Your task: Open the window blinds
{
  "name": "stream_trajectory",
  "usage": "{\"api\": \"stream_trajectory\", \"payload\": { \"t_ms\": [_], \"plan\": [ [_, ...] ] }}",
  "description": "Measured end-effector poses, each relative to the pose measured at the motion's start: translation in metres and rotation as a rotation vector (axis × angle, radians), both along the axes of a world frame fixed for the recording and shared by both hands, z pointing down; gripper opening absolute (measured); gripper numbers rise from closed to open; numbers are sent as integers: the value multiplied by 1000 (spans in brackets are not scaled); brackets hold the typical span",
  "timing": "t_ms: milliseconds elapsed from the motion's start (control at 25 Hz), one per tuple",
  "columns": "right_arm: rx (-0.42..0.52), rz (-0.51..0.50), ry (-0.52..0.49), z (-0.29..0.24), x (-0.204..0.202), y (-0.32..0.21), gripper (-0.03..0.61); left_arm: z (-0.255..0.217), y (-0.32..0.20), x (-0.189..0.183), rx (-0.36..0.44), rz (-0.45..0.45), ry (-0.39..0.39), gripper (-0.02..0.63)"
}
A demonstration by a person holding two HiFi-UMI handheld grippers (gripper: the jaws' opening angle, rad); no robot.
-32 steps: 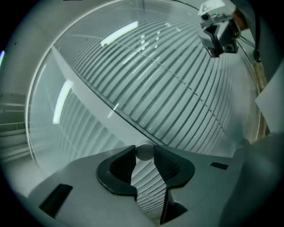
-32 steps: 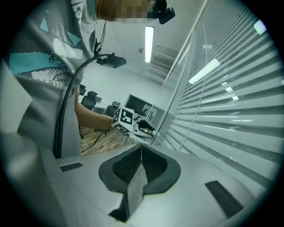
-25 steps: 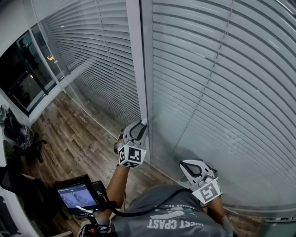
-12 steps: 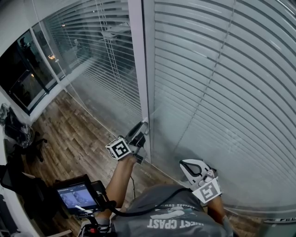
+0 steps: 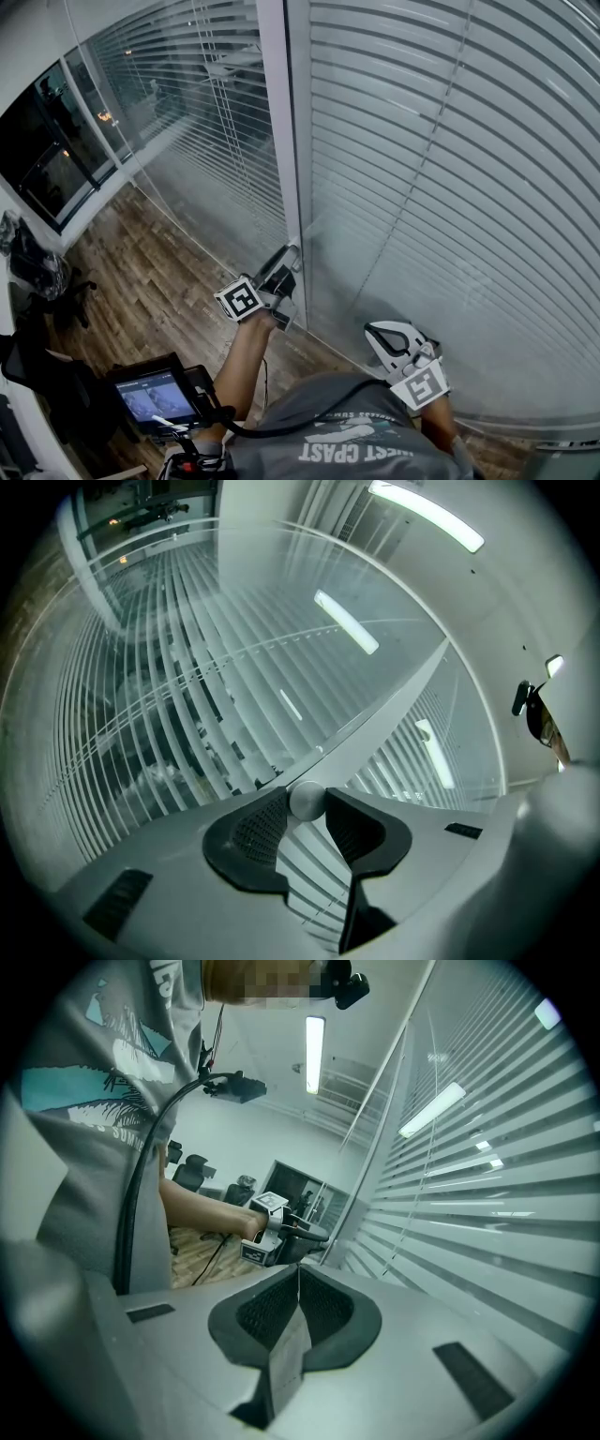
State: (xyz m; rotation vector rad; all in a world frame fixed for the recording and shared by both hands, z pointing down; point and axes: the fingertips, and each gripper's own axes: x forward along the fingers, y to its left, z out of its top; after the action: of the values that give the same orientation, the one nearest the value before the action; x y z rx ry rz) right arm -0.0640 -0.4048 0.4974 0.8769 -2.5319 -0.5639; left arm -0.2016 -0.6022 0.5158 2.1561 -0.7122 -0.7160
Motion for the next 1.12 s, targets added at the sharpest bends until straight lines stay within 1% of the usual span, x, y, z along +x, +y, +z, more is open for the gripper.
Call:
{"api": "stream_trajectory", "payload": {
  "t_ms": [80,240,440,520,600,640,760,920,1040,1120],
  "plan": [
    [4,-1,1,0,0,0,2,1,0,0,9,-2,-18,130],
    [-2,3,-2,-3,0,-1,3,-5,-1,0,60,-5,-101,132],
    [2,6,-11,4,2,1,3,1,10,-2,133,-34,-272,131],
    [-3,4,-19,1,1,0,3,-3,17,-5,176,-49,-346,130],
    [-4,-3,-50,-7,0,-2,3,-12,28,-10,242,-74,-443,119],
    [-4,-4,-81,-13,0,-4,2,-17,34,-12,281,-92,-500,108],
    [-17,-3,-207,-25,-1,-8,3,-30,54,-19,433,-167,-680,5],
    [-55,-12,-278,-23,-5,-8,3,-36,83,-15,666,-220,-903,5],
    [-90,-2,-354,-39,-7,-13,3,-51,101,-8,797,-234,-1013,5],
    [-100,10,-392,-46,-6,-23,2,-51,106,-5,848,-225,-1060,5]
  ]
}}
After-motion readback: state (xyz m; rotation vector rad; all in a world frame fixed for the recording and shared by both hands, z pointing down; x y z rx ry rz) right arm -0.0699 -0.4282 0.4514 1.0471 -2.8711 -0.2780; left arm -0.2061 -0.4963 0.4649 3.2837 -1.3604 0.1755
